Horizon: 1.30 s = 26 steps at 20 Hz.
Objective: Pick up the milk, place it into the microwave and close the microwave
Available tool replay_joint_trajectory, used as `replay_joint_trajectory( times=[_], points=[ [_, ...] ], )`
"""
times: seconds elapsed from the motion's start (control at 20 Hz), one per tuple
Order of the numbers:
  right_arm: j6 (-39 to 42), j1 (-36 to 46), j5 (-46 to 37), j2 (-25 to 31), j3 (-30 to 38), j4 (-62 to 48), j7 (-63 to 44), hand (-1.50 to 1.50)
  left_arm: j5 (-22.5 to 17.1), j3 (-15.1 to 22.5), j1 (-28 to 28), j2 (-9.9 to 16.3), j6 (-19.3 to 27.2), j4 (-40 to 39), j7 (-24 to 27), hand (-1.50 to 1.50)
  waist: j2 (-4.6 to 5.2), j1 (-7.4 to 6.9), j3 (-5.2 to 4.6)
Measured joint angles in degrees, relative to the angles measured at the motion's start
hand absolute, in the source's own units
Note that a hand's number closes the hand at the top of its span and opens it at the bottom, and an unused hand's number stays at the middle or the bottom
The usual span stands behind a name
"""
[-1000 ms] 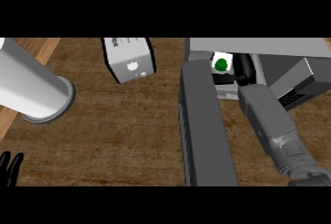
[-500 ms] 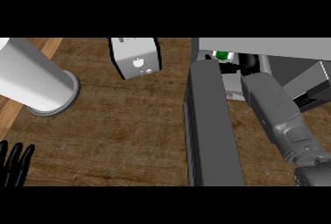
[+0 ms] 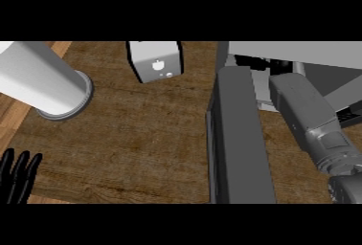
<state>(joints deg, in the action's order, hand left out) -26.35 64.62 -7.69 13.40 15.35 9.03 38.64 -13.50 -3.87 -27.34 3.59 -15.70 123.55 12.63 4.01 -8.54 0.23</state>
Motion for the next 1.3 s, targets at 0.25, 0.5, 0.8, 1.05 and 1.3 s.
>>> replay_joint_trajectory(
  times=[0.25,0.5,0.8,1.05,1.3],
  points=[
    [-8.21,0.60,-3.98,1.15,-2.94,-1.80,-0.21,-1.50,2.01,0.43,1.19,0.34,0.65,0.36,-0.57,-1.50,0.60,-1.14,-0.01],
    [-12.79,1.52,-5.55,1.05,-3.95,-2.93,-0.92,-1.50,3.36,0.88,2.55,0.62,0.93,-0.30,-0.98,-1.50,1.03,-1.85,0.02],
    [-9.49,2.46,-5.07,-0.09,-3.34,-4.74,-3.23,-1.50,4.91,2.31,4.10,0.42,1.18,-1.08,-1.40,-1.50,1.25,-2.11,0.13],
    [-5.31,2.54,-4.50,-0.35,-2.53,-5.32,-3.34,-1.50,5.89,3.79,4.93,-0.24,1.52,-1.40,-1.71,-1.50,1.34,-1.82,0.20],
    [-2.69,1.95,-3.85,-0.75,-1.67,-5.57,-3.05,-1.50,7.44,5.01,5.65,-0.75,2.15,-1.80,-2.18,-1.50,1.04,-1.10,0.21]
  ],
)
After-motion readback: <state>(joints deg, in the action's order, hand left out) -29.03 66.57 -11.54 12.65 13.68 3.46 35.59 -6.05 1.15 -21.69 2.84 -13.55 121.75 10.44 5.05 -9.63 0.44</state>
